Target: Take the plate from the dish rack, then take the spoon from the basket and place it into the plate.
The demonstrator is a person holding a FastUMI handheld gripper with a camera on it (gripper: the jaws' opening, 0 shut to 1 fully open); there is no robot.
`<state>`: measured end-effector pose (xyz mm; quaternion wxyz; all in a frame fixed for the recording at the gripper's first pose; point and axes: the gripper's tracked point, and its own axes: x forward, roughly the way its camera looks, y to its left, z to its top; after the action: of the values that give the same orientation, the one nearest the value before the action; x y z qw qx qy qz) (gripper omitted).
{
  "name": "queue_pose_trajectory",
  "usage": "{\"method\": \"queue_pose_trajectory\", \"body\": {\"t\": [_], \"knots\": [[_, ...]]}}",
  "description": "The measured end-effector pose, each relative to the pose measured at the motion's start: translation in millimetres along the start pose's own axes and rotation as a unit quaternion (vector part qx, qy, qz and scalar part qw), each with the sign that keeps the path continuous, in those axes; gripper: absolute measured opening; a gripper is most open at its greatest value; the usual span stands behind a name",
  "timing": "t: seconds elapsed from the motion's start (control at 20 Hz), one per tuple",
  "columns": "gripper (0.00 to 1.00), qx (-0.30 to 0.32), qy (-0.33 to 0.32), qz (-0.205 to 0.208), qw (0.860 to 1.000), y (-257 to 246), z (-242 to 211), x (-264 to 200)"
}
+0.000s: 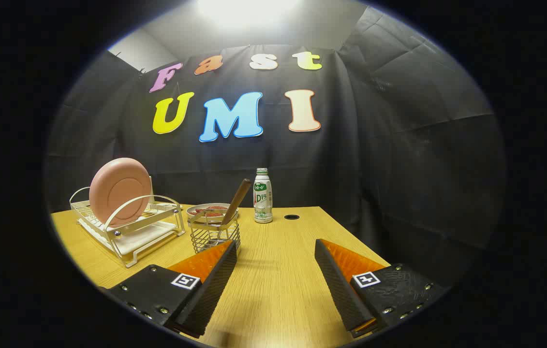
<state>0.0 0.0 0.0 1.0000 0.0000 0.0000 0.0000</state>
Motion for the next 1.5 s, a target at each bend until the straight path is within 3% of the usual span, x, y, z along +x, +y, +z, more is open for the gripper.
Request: {"method": "queue_pose_trajectory", "body": {"t": [0.2,0.4,0.65,0.8,1.1,1.5], "knots": [[0.99,0.001,0.001,-0.002,1.000,-1,0,10],[0.99,0.006,0.007,-0.012,1.000,-6,0,60],[0.99,-0.011,-0.039,-0.078,0.996,-55,39,88],[0.99,-0.022,-0.053,-0.111,0.992,-87,71,64],[0.99,-0.022,-0.032,-0.117,0.992,-92,106,-16],[0.99,-0.002,0.006,-0.020,1.000,17,165,-82]]}}
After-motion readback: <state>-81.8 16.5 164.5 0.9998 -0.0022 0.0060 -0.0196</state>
